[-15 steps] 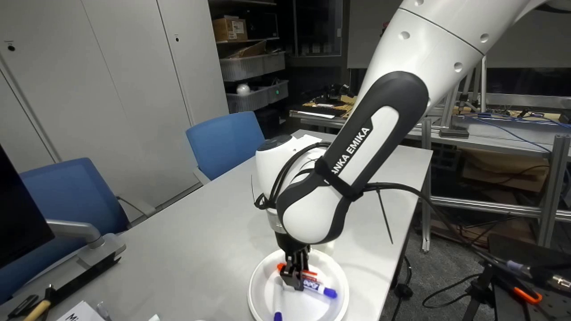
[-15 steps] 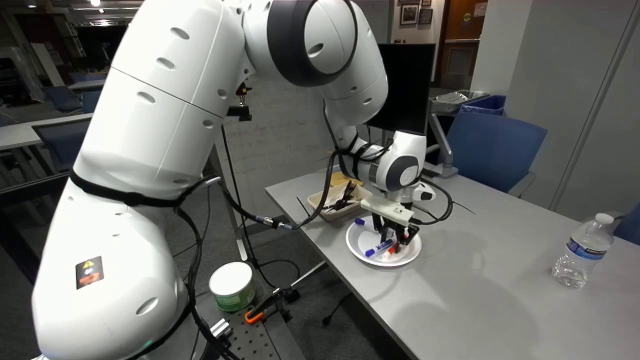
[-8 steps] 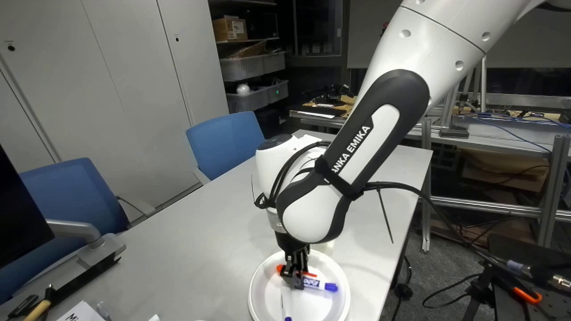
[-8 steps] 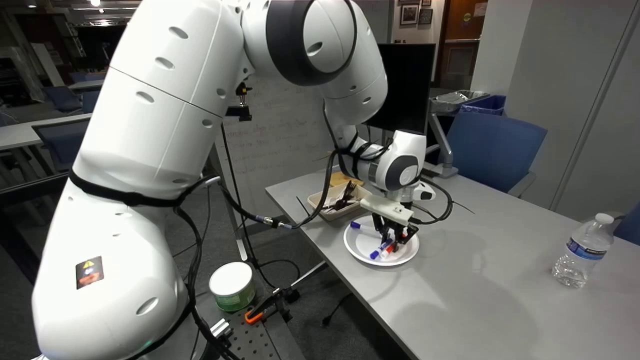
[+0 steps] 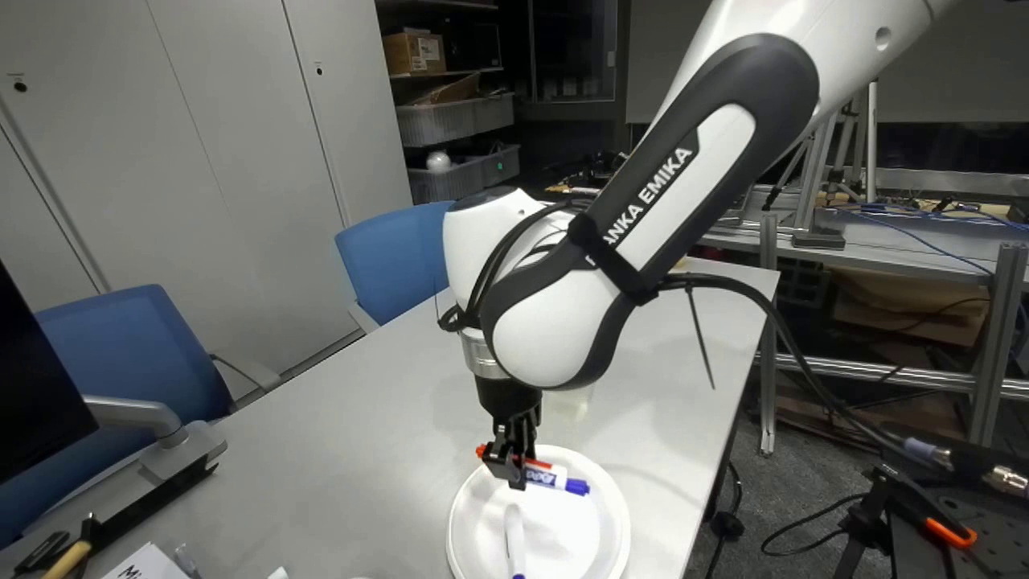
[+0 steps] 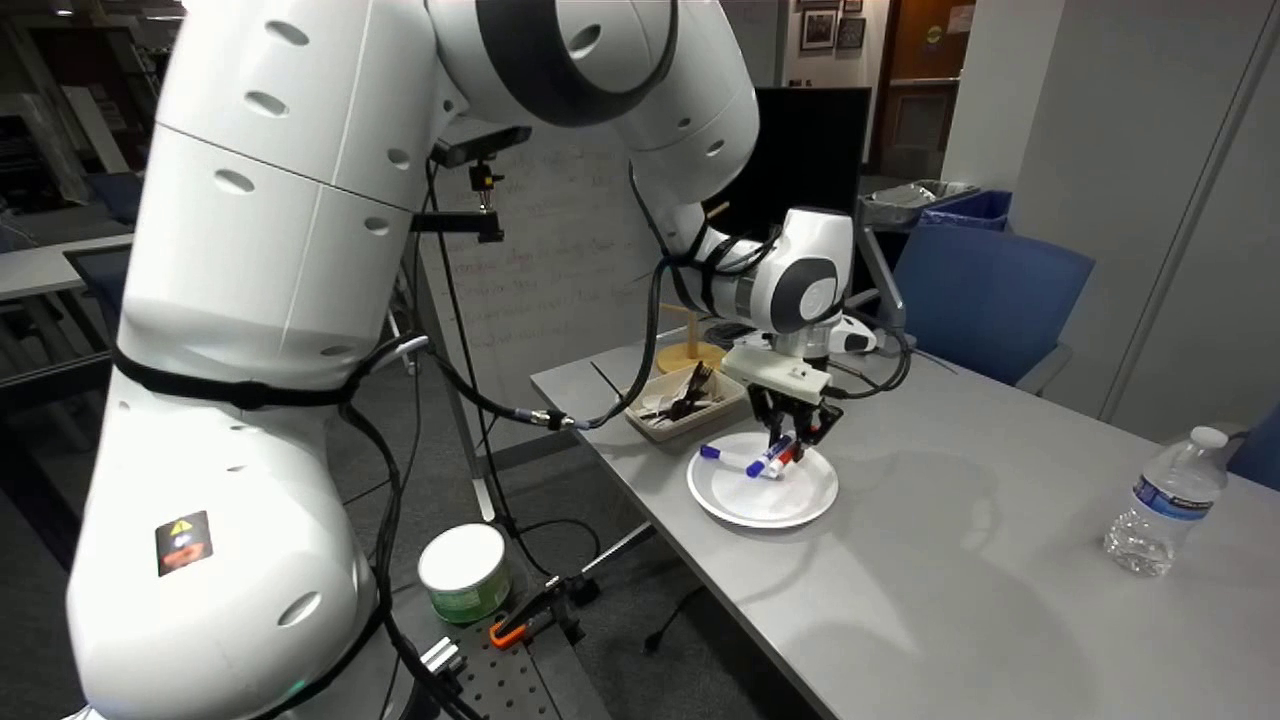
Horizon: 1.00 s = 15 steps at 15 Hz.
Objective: Remove the markers from the white plate
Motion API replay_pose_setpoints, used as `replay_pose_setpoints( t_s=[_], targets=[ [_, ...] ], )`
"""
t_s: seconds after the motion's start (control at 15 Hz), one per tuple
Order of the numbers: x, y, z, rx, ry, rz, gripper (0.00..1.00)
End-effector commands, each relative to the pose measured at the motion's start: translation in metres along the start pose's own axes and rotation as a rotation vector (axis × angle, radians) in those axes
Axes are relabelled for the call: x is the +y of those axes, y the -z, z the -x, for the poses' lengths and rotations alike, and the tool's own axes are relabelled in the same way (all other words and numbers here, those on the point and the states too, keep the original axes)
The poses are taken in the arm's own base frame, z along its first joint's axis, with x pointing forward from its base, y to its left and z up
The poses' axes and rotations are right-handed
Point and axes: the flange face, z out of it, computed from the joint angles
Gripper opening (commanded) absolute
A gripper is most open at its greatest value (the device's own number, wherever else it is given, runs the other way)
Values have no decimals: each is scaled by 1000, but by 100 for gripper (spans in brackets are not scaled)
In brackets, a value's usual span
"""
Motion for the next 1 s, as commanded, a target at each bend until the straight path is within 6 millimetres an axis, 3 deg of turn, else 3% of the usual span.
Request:
replay_pose_setpoints(
  t_s=[0.0,0.33,0.93],
  targets=[
    [-10,39,-8,31,1,17,14],
    [3,65,-28,100,-16,75,14],
    [85,52,0,89,-140,96,14]
  ],
)
